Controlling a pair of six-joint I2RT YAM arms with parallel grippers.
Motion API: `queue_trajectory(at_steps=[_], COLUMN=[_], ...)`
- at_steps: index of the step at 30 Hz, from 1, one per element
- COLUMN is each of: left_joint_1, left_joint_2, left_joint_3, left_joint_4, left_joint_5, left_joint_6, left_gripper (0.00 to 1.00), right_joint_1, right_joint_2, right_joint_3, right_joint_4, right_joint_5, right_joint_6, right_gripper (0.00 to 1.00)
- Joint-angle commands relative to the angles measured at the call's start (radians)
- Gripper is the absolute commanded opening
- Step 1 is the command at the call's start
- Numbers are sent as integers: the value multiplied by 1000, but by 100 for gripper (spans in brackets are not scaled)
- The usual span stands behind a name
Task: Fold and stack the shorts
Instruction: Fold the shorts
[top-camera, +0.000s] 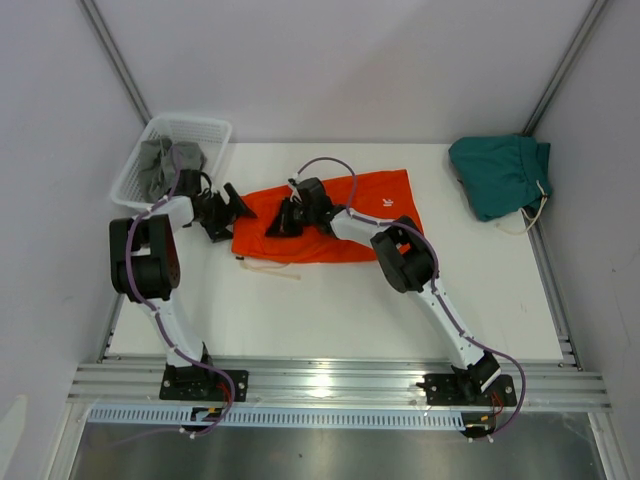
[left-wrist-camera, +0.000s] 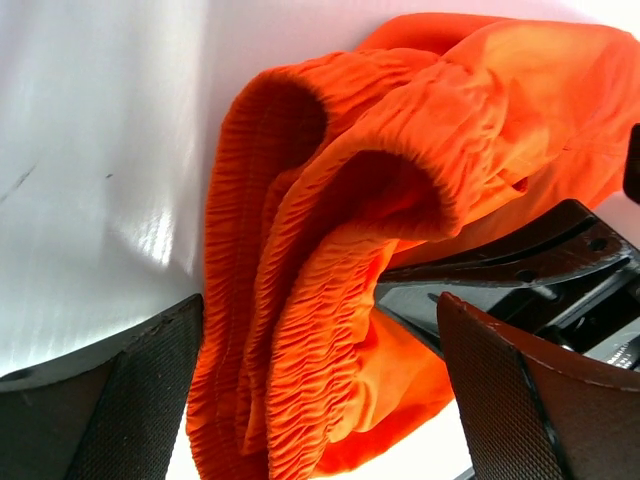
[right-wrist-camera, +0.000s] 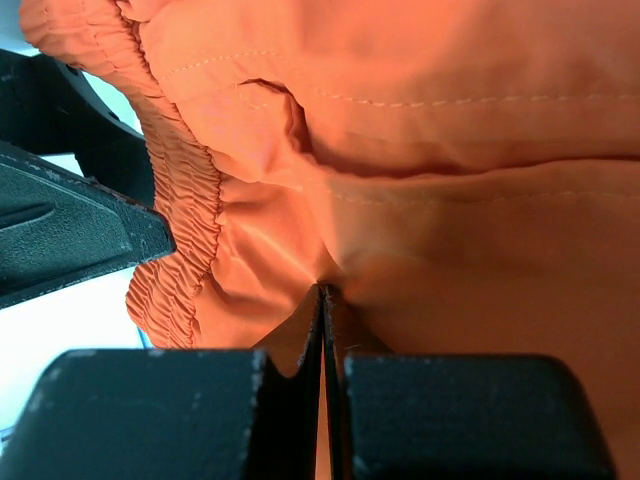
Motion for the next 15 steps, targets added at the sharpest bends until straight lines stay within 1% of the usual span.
queue_trajectory(at_steps=[1,3,4,6,8,15], left_joint_1=[15,13,13,13,12,4], left_joint_2=[56,61,61,56,55,52], left_joint_3=[22,29,30,27,22,30], left_joint_4=[20,15,17,22,22,14], left_joint_5=[35,32,32,32,29,9], left_joint_6=[-11,-9,-11,-13,-13,-9], left_gripper=[95,88,80,79,75,73], right_joint_1=[19,22,24,28,30,39], right_joint_2=[32,27,25,18,10,-4], right_joint_3=[41,37,37,31,20,17], right_joint_4=[-48,-85,-98,-106,-100,-97], right_joint_5=[26,31,38,43,48,46], right_joint_6=[-32,-35,-38,-45,-46,-42], right_gripper=[0,0,0,0,0,0])
